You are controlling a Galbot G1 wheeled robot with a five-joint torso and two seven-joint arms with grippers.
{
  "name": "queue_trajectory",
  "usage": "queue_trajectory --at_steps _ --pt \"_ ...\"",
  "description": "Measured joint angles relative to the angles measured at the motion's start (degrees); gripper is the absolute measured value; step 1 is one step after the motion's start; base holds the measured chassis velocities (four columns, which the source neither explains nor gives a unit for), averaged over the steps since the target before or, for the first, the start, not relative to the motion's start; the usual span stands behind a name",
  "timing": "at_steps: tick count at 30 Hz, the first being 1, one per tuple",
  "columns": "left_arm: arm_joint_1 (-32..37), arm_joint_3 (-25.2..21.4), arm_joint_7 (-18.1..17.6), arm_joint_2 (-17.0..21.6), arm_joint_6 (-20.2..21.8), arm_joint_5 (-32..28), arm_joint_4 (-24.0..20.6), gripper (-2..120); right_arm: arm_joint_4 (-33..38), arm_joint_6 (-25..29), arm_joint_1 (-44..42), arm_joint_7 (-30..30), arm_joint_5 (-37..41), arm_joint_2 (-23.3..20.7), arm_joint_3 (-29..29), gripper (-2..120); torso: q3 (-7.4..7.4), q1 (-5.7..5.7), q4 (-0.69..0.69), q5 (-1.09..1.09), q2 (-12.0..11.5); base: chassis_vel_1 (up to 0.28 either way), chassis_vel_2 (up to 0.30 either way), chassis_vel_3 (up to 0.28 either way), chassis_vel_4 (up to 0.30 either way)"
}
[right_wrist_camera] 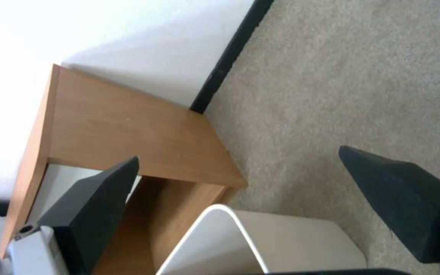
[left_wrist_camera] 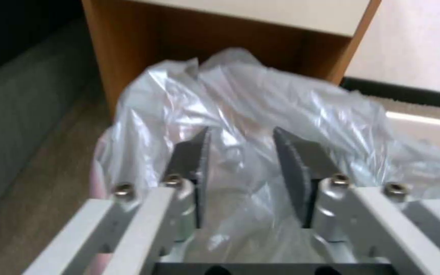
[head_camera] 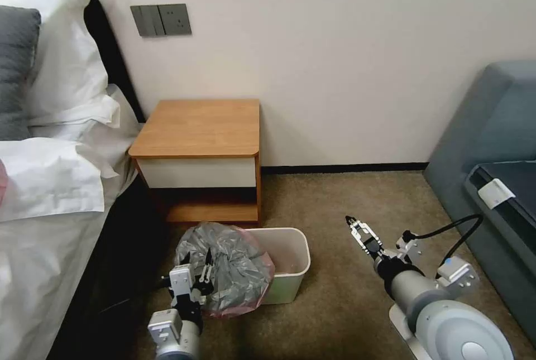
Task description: Pick up the garbage bag from the table and place it over the trash can.
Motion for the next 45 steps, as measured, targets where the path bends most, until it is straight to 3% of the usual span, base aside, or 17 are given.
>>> queue_trajectory --at_steps 5,20,32,45 --pt "-1.0 0.5 -0.6 -0.4 0.5 -0.6 1.3 40 -0.2 0.1 -0.1 -0.1 -0.5 0.1 -0.5 100 0.0 0.0 0.0 0.0 0.0 0.0 0.0 0.0 0.0" --pt "-4.8 0.7 -2.5 -0.1 1.4 -1.0 4.3 44 -0.4 0.1 -1.4 -1.1 -3.4 0.4 -1.7 100 0.0 0.0 0.0 -0.01 0.0 0.0 0.0 0.0 0.0" --pt "-5.0 -0.9 -3.5 0.2 1.5 -1.3 2.2 49 -2.2 -0.1 -0.6 -2.1 -4.1 1.2 -3.1 100 0.0 0.0 0.0 0.0 0.0 0.0 0.0 0.0 0.0" --pt "-9.8 -0.2 -8.0 1.3 7.7 -12.0 3.6 47 -3.9 -0.1 -0.4 -2.9 -5.4 2.0 -3.7 100 0.0 0.0 0.0 -0.01 0.0 0.0 0.0 0.0 0.0"
